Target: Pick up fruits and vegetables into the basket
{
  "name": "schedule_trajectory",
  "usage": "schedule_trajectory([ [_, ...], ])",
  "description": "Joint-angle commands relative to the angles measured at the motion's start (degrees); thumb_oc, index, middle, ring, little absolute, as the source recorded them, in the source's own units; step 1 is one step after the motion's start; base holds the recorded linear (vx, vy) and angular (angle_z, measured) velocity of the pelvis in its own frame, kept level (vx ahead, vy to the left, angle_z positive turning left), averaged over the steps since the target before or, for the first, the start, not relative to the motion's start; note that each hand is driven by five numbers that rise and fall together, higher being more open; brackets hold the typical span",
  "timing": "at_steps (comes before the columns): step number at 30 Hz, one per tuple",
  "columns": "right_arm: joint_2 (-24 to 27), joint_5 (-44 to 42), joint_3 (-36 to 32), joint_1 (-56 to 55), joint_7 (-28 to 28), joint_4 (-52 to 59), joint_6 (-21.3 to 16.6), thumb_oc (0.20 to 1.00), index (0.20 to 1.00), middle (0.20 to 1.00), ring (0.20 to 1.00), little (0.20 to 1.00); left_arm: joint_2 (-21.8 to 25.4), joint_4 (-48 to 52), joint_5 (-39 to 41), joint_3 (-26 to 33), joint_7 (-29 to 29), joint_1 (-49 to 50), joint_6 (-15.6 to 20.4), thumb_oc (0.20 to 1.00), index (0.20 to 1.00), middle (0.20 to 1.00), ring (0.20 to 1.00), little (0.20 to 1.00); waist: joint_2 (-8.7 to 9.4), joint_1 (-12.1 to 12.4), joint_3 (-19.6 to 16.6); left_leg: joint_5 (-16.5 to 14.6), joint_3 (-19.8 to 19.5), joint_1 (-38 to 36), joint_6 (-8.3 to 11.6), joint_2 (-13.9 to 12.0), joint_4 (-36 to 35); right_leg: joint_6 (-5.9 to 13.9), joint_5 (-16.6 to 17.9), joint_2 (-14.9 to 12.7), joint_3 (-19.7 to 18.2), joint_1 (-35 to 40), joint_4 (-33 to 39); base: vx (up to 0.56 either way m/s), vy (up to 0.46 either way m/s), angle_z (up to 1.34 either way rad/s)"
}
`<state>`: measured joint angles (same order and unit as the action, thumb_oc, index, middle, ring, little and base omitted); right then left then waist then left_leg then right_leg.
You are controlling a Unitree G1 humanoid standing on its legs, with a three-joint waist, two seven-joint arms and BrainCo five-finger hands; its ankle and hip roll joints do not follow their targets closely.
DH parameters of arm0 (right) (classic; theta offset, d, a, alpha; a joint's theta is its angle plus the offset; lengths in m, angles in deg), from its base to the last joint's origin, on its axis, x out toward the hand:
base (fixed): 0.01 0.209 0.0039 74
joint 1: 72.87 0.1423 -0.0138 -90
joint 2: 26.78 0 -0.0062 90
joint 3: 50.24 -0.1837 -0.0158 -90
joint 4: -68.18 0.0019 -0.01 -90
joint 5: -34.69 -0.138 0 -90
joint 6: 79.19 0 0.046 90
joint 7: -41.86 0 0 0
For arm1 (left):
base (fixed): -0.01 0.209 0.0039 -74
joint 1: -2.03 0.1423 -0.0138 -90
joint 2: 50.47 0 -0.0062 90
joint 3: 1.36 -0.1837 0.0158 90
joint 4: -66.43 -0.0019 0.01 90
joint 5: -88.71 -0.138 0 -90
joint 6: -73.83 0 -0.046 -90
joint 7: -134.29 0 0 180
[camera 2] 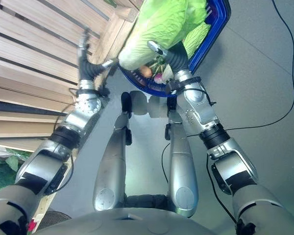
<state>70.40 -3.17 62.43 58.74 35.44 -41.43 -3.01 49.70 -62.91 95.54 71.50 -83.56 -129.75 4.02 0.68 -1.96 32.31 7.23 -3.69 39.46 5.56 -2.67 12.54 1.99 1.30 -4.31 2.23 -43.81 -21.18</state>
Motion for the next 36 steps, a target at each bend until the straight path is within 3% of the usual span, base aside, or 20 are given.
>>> schedule_trajectory([
  [1,2.2,-0.4,-1.7,0.7,-2.3,-0.1,-2.0,0.200,0.200,0.200,0.200,0.200,1.7,-1.6,2.0,2.3,-1.1,-1.3,2.2,1.000,1.000,1.000,1.000,1.000,0.07,-0.1,-2.5,-5.6,4.4,0.2,-1.11,3.1,3.9,1.83,-2.3,2.1,3.1,3.2,1.1,0.00,0.000,0.00],
  [9,3.1,-2.3,-2.2,5.2,-5.8,-10.4,-0.3,0.200,0.200,0.200,0.200,0.200,2.2,-6.3,3.2,1.4,0.0,-3.4,2.4,1.000,1.000,1.000,1.000,1.000,-0.53,0.3,-2.5,-5.8,4.3,0.1,-1.04,3.3,4.2,1.64,-2.5,1.9,3.3,3.2,0.8,0.00,0.000,0.00],
  [14,3.2,-1.6,-1.7,8.7,-6.7,-18.6,3.1,0.200,0.200,0.200,0.200,0.200,2.3,-9.0,4.2,0.7,1.2,-5.2,2.3,1.000,1.000,1.000,1.000,1.000,-1.14,0.8,-2.5,-6.0,4.1,0.5,-1.07,3.6,5.0,1.54,-2.6,1.6,3.6,2.7,0.0,0.00,0.000,0.00],
  [27,3.1,5.3,-0.2,20.4,-3.1,-45.1,11.9,0.200,0.200,0.200,0.200,0.200,1.5,-14.0,5.8,-2.3,5.0,-10.0,4.4,1.000,1.000,1.000,1.000,1.000,-3.11,3.4,-2.5,-6.2,3.0,2.0,-1.63,4.4,6.7,1.15,-3.1,1.0,4.7,1.4,-2.0,0.01,-0.002,0.03],
  [35,2.6,5.7,0.2,23.3,-2.5,-51.3,16.0,0.200,0.200,0.200,0.200,0.200,0.2,-14.2,4.9,-3.5,4.6,-11.0,5.2,1.000,1.000,1.000,1.000,1.000,-3.74,4.5,-2.5,-6.0,2.3,2.9,-1.76,4.7,7.1,0.99,-3.5,1.2,5.1,0.3,-3.3,0.01,-0.005,0.06],
  [36,2.6,5.8,0.2,23.6,-2.6,-51.7,16.3,0.238,0.238,0.238,0.238,0.238,0.1,-13.9,4.8,-3.6,4.4,-11.0,5.1,1.000,1.000,1.000,1.000,1.000,-3.77,4.6,-2.5,-6.0,2.2,3.0,-1.77,4.7,7.1,1.00,-3.4,1.2,5.1,0.2,-3.3,0.00,0.001,0.03],
])
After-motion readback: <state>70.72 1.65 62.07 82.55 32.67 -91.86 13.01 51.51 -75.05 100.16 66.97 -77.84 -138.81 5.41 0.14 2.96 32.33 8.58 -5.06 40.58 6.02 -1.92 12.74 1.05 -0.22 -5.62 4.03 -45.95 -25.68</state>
